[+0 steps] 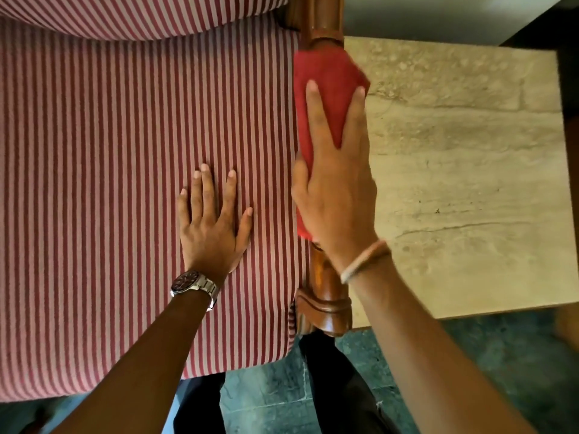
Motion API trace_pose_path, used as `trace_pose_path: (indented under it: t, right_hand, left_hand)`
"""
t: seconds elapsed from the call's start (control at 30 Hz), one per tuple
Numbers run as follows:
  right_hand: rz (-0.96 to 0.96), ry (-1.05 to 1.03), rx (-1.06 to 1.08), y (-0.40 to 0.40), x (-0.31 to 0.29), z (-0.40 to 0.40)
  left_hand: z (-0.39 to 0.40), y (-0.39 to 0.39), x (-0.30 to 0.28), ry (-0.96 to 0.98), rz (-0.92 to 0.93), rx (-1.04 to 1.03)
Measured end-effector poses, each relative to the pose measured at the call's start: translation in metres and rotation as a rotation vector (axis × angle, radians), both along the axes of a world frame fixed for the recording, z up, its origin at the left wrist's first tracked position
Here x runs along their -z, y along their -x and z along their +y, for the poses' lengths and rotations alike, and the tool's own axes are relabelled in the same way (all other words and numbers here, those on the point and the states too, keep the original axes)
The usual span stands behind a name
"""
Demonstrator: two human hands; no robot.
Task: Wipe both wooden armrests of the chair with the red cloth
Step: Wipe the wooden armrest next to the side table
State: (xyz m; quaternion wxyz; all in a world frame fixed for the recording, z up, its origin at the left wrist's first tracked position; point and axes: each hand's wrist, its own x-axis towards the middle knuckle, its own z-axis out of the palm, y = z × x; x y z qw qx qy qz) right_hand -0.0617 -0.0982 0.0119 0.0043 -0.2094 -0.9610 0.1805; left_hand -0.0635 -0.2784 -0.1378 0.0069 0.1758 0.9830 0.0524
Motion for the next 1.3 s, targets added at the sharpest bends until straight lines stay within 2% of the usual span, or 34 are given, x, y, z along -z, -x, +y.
trace_pose_path:
  t: [0.17,0.23,0.37,0.47,0.6,0.73,0.8,0.87,0.93,0.97,1.03,1.1,1.2,1.3]
  right_hand:
    - [-0.086,-0.012,0.008,-0.087,-0.003,-0.035]
    - [-0.081,-0.009,0.01,-0.071,0.001,-0.027]
    - [0.011,0.007,-0.005,0.024,0.006,0.011]
    - [0.025,-0.069,0.017,0.051,0.006,0.018]
    - [0.008,-0.025,0.014,-0.01,0.006,-0.004]
    - [-0.073,0.029,-0.005,-0.075,-0.001,-0.027]
    - [-0.055,0.226,-0.002,-0.078,-0.008,-0.023]
    - [0.078,0.508,0.105,-0.063,-0.014,-0.007]
    - [0.2,0.595,0.246,-0.038,-0.016,0.015]
    - [0.221,0.617,0.314,-0.025,-0.017,0.027]
    - [0.246,0.762,0.439,-0.005,-0.016,0.046]
    - [0.28,0.872,0.47,0.004,-0.012,0.05]
    - [0.361,0.652,0.395,-0.002,-0.005,0.037]
    - [0.467,0.347,0.347,-0.009,0.001,0.023]
  left_hand:
    - [-0.001,0.001,0.003,-0.01,0.019,0.002]
    - [0.0,0.001,0.004,-0.011,0.017,0.009]
    - [0.0,0.001,0.003,-0.016,0.005,0.004]
    - [-0.001,0.001,0.003,-0.013,0.011,0.006]
    - [0.0,-0.001,0.001,-0.016,-0.022,0.002]
    - [0.007,0.002,-0.019,-0.066,-0.136,-0.037]
    - [0.014,0.002,-0.041,-0.218,-0.235,-0.122]
    - [0.023,-0.003,-0.071,-0.568,-0.405,-0.215]
    - [0.035,-0.014,-0.11,-0.916,-0.698,-0.33]
    - [0.043,-0.021,-0.125,-1.018,-0.859,-0.383]
    - [0.054,-0.035,-0.146,-1.079,-1.033,-0.424]
    - [0.062,-0.043,-0.154,-1.018,-0.994,-0.447]
    - [0.061,-0.049,-0.154,-1.022,-0.936,-0.518]
    - [0.056,-0.051,-0.154,-1.091,-0.948,-0.46]
